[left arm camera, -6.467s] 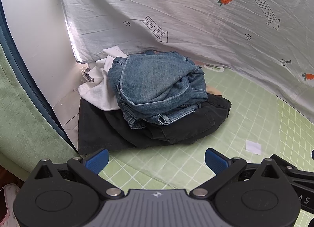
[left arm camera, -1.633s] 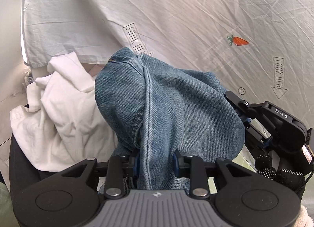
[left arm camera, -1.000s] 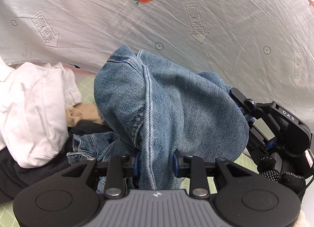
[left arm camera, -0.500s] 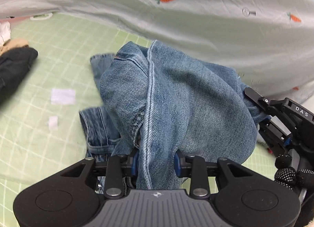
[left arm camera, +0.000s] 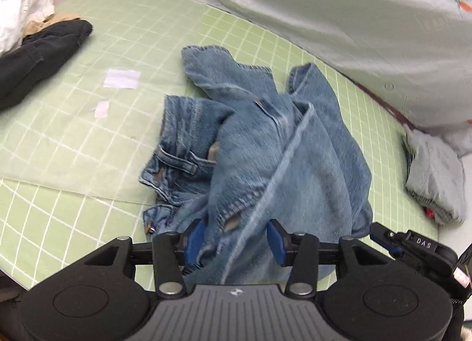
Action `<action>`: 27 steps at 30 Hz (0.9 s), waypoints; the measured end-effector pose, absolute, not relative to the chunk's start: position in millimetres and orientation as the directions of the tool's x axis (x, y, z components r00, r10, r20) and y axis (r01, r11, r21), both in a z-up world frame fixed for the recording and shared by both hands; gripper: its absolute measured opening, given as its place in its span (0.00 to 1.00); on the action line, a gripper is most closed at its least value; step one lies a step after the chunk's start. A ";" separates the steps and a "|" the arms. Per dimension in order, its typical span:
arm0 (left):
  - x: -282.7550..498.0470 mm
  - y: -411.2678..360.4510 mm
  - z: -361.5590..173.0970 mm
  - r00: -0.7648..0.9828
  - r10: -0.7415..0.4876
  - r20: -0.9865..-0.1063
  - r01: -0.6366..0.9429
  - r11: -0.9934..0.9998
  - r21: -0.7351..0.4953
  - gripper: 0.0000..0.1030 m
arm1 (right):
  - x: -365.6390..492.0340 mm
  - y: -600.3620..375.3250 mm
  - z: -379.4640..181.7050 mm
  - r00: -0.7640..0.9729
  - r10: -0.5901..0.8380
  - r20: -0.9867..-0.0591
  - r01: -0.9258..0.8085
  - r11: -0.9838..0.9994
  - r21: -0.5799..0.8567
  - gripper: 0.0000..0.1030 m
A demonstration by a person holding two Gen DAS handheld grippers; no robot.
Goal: Fold clothes
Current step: 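Lay the jeans on the open mat and open both grippers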
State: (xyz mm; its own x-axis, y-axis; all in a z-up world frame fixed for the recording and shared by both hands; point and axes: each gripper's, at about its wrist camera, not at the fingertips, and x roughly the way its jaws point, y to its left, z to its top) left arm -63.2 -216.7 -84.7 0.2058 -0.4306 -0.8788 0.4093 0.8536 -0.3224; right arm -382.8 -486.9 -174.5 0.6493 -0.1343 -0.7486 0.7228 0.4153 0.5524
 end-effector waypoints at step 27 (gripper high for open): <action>73.6 -270.8 -184.6 0.172 -0.316 -0.933 0.290 0.921 -0.259 0.21 | -234.0 -555.5 -235.1 0.565 -0.099 -0.819 0.697 0.588 0.409 0.29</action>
State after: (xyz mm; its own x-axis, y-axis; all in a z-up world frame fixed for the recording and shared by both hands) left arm 73.6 -270.8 -184.6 0.1721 -0.3164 -0.9329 0.2897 0.9214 -0.2591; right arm -234.0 -555.5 -235.1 0.5646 -0.0991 -0.8194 0.6973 0.5883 0.4094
